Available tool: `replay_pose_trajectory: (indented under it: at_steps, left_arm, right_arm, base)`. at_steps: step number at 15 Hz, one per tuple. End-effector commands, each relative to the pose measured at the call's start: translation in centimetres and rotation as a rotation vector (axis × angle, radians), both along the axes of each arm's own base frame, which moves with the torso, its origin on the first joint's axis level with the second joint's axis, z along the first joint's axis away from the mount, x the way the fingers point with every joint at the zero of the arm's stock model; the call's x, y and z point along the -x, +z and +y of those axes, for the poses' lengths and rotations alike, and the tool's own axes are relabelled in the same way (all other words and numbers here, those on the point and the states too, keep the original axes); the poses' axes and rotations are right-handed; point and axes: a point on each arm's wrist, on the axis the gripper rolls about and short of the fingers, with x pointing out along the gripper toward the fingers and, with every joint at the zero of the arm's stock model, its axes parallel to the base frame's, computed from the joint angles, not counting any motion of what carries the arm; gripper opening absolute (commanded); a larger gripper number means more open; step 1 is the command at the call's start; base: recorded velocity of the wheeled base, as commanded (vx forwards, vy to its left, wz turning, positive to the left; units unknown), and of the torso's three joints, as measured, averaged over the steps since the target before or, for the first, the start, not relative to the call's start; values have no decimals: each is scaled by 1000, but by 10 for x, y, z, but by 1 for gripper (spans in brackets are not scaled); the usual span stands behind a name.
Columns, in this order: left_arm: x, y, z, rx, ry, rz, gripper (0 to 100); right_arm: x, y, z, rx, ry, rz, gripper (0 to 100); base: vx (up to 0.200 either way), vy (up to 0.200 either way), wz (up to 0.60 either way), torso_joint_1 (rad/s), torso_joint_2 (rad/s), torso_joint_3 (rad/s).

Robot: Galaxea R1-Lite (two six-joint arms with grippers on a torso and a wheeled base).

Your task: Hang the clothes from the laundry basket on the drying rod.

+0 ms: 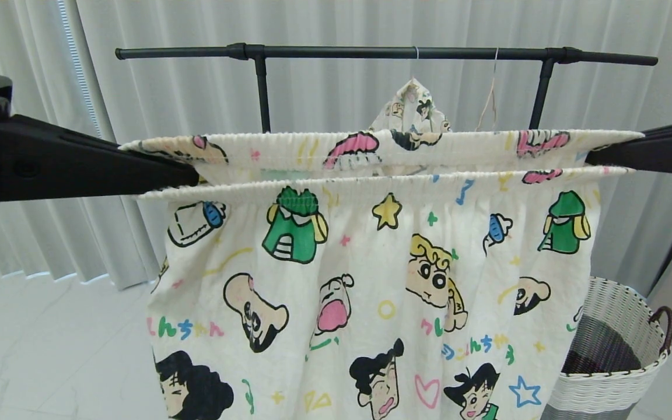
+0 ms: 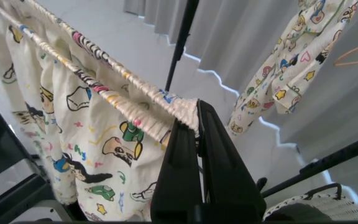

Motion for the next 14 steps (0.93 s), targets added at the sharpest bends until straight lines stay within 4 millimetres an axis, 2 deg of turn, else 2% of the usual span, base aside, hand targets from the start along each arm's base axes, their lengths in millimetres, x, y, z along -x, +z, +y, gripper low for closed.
replay_pose_trajectory:
  at_steps: [1,4,5,11,14]
  left_arm:
    - [0,0,0,1,-3,0,0]
    - [2,1,1,3,-3,-5,0]
    - [1,1,1,4,-1,-5,0]
    - [0,1,0,-1,-2,-11,0]
    - [-5,-7,-2,-54,75,-7,0]
  right_arm:
    - [-1,-1,3,5,10,6,0]
    - [1,-2,4,7,22,8,0]
    - [1,-3,5,8,25,12,100]
    - [7,-11,0,23,37,22,100]
    - [7,-11,1,-22,59,-6,100]
  base:
    - [0,0,0,0,0,0]
    - [0,0,0,0,0,0]
    - [0,0,0,0,0,0]
    - [0,0,0,0,0,0]
    - [0,0,0,0,0,0]
